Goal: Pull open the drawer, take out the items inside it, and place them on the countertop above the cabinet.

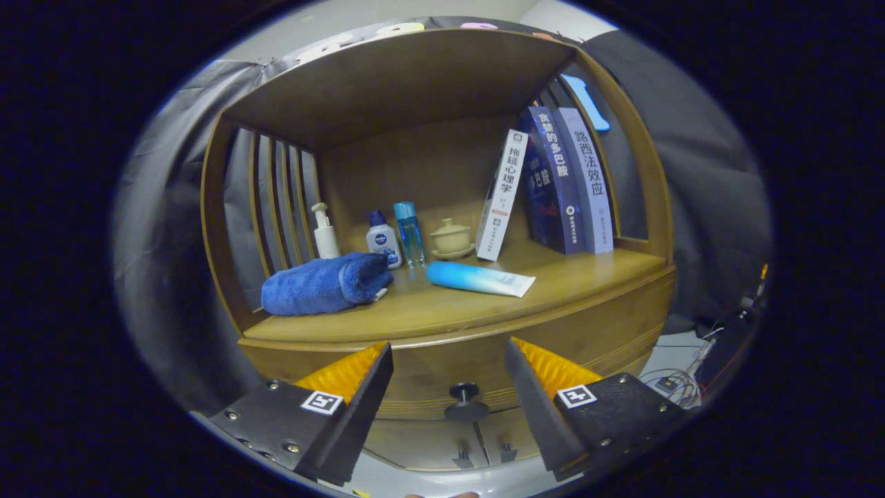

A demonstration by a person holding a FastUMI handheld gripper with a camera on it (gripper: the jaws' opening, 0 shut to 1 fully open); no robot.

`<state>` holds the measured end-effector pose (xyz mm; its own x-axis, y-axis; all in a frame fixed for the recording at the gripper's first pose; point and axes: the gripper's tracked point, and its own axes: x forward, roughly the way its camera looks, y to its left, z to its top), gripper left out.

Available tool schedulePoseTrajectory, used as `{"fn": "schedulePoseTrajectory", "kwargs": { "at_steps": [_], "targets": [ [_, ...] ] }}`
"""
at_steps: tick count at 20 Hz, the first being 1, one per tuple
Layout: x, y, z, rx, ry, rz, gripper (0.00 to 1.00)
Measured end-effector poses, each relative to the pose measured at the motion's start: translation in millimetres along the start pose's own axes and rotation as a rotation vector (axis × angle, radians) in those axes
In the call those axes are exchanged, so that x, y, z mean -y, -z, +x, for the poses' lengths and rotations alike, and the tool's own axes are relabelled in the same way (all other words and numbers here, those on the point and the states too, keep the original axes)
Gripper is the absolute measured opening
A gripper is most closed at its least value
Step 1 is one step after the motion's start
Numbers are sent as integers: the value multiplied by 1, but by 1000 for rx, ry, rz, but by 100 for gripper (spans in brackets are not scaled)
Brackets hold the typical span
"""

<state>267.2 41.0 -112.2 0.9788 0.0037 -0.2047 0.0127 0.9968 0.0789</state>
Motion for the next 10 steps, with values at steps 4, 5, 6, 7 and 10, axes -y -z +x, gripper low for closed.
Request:
{"fn": "schedulePoseTrajectory", "kwargs": {
  "at_steps": [4,5,6,7,10],
  "targets": [
    [10,-39,-29,54,21,-65,97],
    [9,-50,-39,73,15,-82,97],
    [7,-60,-46,96,4,-97,93],
    [10,-73,-54,119,12,-115,89],
    [24,-102,-86,181,66,-181,87]
  ]
}}
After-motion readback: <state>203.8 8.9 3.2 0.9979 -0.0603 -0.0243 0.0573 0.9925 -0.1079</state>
